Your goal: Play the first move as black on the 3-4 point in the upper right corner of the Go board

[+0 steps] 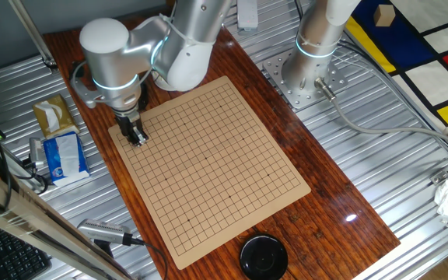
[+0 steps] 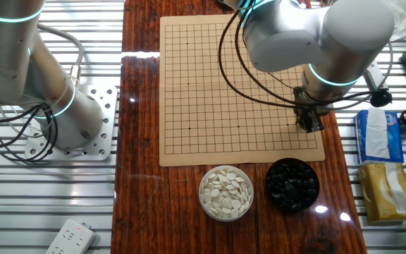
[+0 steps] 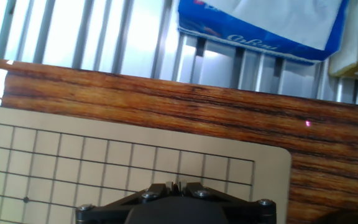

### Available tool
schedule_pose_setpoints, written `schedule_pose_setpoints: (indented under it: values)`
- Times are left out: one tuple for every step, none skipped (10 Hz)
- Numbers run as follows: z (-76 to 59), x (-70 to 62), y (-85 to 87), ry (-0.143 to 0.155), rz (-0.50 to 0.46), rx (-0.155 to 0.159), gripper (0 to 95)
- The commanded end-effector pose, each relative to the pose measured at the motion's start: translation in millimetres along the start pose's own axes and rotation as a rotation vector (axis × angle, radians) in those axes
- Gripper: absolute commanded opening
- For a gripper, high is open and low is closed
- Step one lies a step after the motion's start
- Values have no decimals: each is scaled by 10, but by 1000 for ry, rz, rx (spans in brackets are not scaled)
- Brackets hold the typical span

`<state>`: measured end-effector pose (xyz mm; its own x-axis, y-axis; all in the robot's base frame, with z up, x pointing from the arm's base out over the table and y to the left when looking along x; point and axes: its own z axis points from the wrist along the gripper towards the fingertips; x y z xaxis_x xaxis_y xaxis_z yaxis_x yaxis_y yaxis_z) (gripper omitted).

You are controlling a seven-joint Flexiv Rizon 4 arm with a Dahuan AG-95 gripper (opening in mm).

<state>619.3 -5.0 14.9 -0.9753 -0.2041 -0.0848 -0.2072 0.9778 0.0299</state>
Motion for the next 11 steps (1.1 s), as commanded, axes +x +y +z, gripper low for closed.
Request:
schedule_pose_setpoints:
  values:
    - [-8,5,8,1,3,-2,0]
    - [-7,5,8,-2,6,-2,0]
    - [-8,5,8,-3,8,-2,0]
    - [-8,5,8,-3,9,-2,0]
    - [-8,5,8,-4,9,-1,0]
    - [-8,5,8,-5,9,-1,0]
    - [-7,5,8,-5,4,0,0]
    - [-5,6,8,-8,-4,0,0]
    - [-1,7,9,-10,-11,1,0]
    - [9,11,10,-17,-17,1,0]
    - [23,16,11,-23,-24,1,0]
